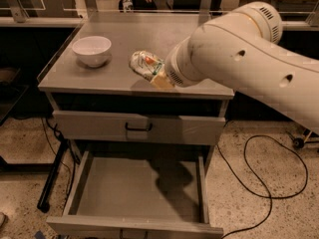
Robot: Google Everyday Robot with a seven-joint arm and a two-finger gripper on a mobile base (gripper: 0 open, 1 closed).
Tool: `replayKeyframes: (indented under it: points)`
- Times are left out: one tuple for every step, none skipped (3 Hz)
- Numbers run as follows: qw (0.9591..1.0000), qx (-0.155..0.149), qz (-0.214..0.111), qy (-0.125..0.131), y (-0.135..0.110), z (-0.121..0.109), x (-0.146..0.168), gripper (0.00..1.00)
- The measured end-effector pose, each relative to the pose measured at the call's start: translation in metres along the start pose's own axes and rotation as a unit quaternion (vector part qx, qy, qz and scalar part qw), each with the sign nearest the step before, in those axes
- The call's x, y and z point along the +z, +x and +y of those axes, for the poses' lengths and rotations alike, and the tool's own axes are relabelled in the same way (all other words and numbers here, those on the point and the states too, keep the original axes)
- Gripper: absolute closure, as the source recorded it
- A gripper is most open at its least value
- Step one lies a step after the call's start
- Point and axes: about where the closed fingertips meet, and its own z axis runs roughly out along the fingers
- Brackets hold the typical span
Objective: Pick 7up can from middle drawer and place on counter
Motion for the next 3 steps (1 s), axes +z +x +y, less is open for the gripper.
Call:
replayKeyframes:
  points:
    - [1.0000,0.000,0.000,0.000,0.000,0.000,0.000,1.00]
    - [0.9999,0.002,0.006,-0.014,-0.013,-0.004,0.018,1.00]
    - [0.9994,-0.008,0.016,-0.030,-0.030,-0.006,0.037,1.00]
